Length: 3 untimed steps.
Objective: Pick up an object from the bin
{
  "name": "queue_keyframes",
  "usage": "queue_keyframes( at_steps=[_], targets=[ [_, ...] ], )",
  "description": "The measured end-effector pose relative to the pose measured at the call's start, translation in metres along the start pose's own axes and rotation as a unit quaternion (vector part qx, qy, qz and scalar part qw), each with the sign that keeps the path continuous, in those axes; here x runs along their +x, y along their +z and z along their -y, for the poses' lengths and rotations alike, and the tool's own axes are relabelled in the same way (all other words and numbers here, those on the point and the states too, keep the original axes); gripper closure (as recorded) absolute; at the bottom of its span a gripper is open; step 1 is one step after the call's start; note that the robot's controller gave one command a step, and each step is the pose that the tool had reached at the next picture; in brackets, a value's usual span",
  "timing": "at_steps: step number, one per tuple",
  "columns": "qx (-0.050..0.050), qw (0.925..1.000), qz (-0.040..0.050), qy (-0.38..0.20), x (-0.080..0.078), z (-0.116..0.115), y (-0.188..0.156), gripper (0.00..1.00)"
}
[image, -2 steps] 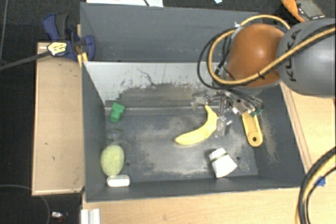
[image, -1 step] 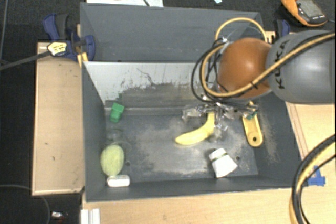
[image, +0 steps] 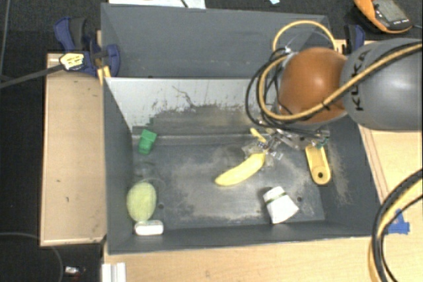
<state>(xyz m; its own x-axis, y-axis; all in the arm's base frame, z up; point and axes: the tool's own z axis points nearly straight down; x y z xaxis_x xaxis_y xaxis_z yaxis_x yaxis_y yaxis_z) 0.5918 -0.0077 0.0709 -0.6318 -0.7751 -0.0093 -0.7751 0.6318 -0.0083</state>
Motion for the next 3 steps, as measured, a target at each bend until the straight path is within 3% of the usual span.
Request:
queue_keyframes(
  at_steps=[2,3],
  targets=[
    [0.0,1.0,0.0006,0.001,0.0,0.0,-0.011,1.0],
    [-0.001,1.0,0.0005,0.003,0.0,-0.001,-0.035,1.0]
  ],
)
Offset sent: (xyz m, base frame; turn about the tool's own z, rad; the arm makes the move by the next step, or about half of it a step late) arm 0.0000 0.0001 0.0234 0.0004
